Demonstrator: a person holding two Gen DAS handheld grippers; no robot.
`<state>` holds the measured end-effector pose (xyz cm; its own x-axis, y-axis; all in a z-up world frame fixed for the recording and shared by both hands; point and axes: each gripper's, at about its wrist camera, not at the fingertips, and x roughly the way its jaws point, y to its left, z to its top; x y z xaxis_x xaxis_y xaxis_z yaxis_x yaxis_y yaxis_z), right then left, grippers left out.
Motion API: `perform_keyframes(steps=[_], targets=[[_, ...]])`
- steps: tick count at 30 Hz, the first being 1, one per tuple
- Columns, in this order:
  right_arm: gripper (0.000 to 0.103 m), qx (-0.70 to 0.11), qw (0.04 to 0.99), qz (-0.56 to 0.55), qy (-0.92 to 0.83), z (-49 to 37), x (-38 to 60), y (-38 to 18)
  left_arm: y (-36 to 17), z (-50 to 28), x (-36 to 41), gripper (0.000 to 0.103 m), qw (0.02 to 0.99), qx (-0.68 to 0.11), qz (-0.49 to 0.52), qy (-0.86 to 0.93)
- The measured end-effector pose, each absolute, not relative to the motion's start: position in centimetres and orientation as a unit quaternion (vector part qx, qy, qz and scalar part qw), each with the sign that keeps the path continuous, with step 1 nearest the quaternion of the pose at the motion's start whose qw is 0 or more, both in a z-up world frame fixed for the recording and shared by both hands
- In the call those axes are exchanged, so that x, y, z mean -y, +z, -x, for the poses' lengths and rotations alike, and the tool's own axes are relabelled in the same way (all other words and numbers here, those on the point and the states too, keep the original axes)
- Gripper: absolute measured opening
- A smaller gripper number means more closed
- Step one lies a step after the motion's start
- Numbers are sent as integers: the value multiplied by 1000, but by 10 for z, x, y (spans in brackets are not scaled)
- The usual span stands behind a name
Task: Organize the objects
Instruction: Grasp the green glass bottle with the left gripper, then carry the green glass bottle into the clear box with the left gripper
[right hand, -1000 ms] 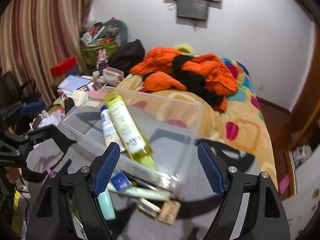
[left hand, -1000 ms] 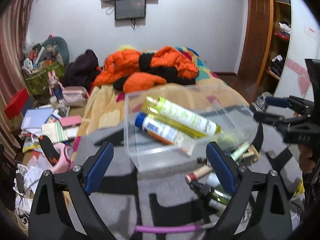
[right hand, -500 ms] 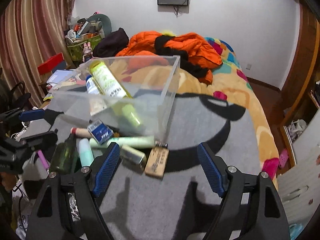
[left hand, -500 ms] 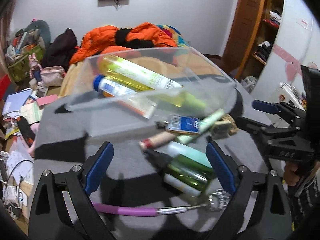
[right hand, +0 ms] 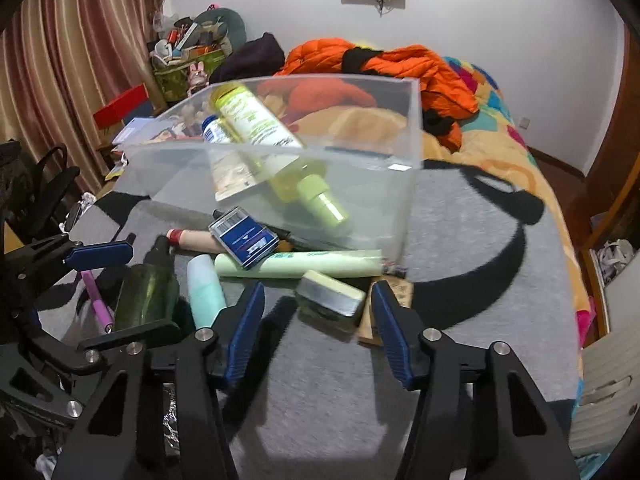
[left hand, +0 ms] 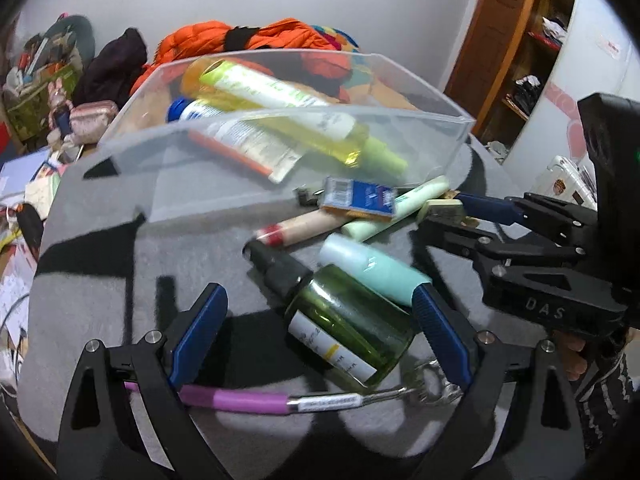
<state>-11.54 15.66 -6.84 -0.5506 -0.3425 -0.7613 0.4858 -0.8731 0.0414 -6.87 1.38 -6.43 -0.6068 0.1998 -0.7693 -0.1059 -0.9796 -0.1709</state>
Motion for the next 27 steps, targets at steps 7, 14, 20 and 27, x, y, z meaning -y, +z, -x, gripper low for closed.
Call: perform_keyframes(steps=[7,14,20,27], targets=[[39,-94,247,-419,-869,111,-149,-77,-75,56,21,94,51,84,443,891],[38,-82,239,-427,-868,112,-150,-80,-71,58,25,90,46,111,429,895],[34,-78,225,-420,-876,109,-152,-78,-75,65,24,42,33,95,430,897],[34,-76,226,-404,-883,100,-159,-68,-69,55,26,41,33,94,418,903]])
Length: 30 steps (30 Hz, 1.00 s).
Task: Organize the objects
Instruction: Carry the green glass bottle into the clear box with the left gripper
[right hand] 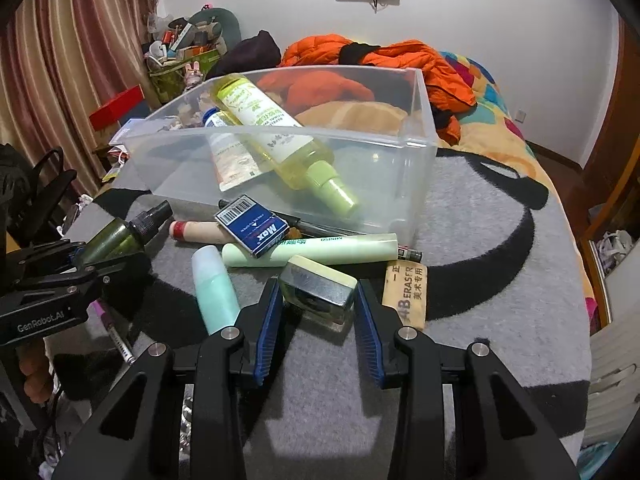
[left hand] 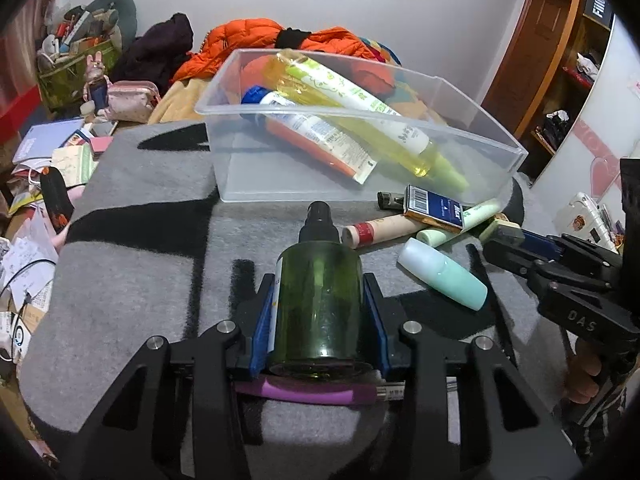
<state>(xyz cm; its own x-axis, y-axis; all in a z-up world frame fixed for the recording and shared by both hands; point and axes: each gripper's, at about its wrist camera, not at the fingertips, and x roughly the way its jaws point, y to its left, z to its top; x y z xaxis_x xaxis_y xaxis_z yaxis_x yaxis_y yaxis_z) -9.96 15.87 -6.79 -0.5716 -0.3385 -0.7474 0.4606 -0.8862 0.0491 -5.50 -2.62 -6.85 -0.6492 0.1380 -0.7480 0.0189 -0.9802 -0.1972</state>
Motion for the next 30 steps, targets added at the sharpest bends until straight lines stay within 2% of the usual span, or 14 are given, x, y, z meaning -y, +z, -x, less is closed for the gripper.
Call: perform_keyframes(steps=[15,30], targets=[[34,-65,229,-352,-905,83,-171,-25,-10,34,35,41,38,97,343,934],[34,-68,226,-296,-926,105,-165,22,29,65,44,41,15,89,292,952]])
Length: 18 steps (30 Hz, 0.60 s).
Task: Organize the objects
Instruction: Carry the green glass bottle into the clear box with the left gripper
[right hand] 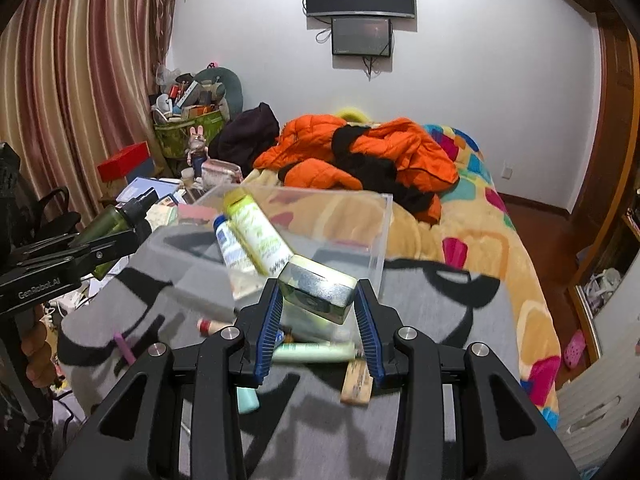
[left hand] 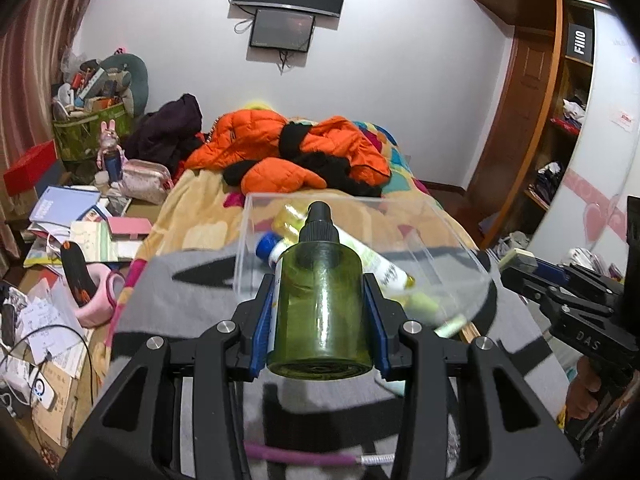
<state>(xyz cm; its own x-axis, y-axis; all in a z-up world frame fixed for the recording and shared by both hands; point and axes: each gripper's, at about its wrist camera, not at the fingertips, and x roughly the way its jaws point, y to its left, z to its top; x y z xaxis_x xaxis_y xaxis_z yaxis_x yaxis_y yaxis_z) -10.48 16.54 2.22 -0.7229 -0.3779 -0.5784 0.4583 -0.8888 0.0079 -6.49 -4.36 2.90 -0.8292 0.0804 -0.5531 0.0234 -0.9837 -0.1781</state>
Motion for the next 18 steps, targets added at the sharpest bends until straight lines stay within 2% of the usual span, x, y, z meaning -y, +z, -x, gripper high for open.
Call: perform_keyframes(steps=[18], targets=[[34,-79,225,-327,-914,161,-128,9,17,133,53,41,-12,85,320,943]])
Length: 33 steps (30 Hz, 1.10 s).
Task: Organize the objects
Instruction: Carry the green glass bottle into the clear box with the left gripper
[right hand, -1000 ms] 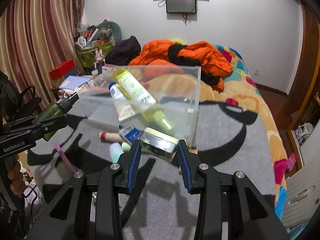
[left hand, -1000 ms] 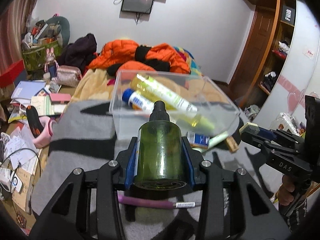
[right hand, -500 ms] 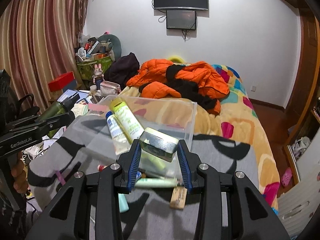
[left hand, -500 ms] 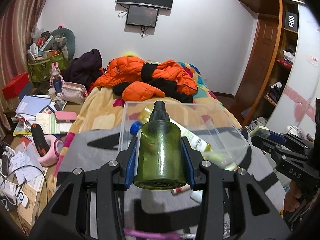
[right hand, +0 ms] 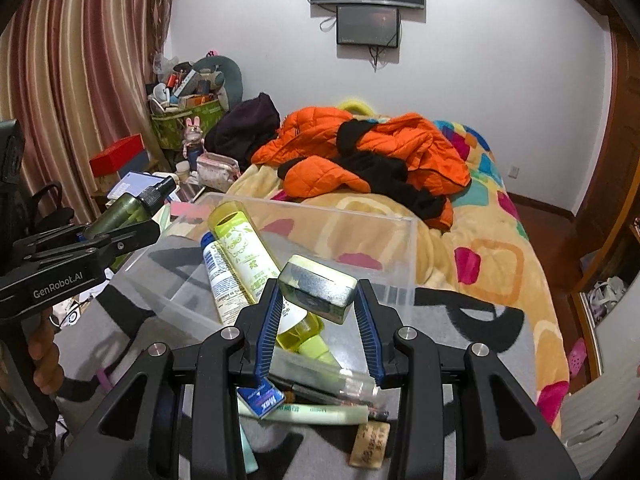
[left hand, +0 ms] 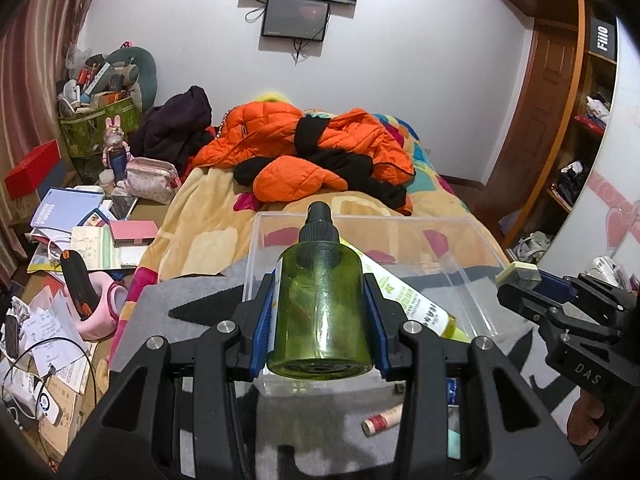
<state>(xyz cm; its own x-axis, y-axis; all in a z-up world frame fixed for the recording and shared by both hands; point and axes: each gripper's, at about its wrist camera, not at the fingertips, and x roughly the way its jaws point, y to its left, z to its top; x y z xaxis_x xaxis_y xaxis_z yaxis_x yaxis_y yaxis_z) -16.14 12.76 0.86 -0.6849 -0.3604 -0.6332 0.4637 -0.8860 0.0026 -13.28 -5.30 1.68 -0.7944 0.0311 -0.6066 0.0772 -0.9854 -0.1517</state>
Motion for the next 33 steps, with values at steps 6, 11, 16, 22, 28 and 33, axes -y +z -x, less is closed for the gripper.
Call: perform_keyframes(steps=[6,11,16,22,28,33], targets=[[34,-82,226,-343,-908,173,-121,-3,1,154,54,41,9,-92,-345,-934],[34,-87,225,-354,-904,180,-115,-9,-9,165,52,41,7,-86,-360,-929],[34,-92,224,-365,-899,185,-110,-16,-17,170,49,41,5,-80,-372,-925],[34,-98,224,-373,-895,188,-105,-23,-23,171,48,41,0,-73,-383,-921],[34,-105,226,-375,-893,187,-102,-25,-21,169,47,41,-12,-76,-386,-919],[37,-108,226,-369,-895,183,-101,-20,-14,163,44,45,-19,-76,-382,-921]])
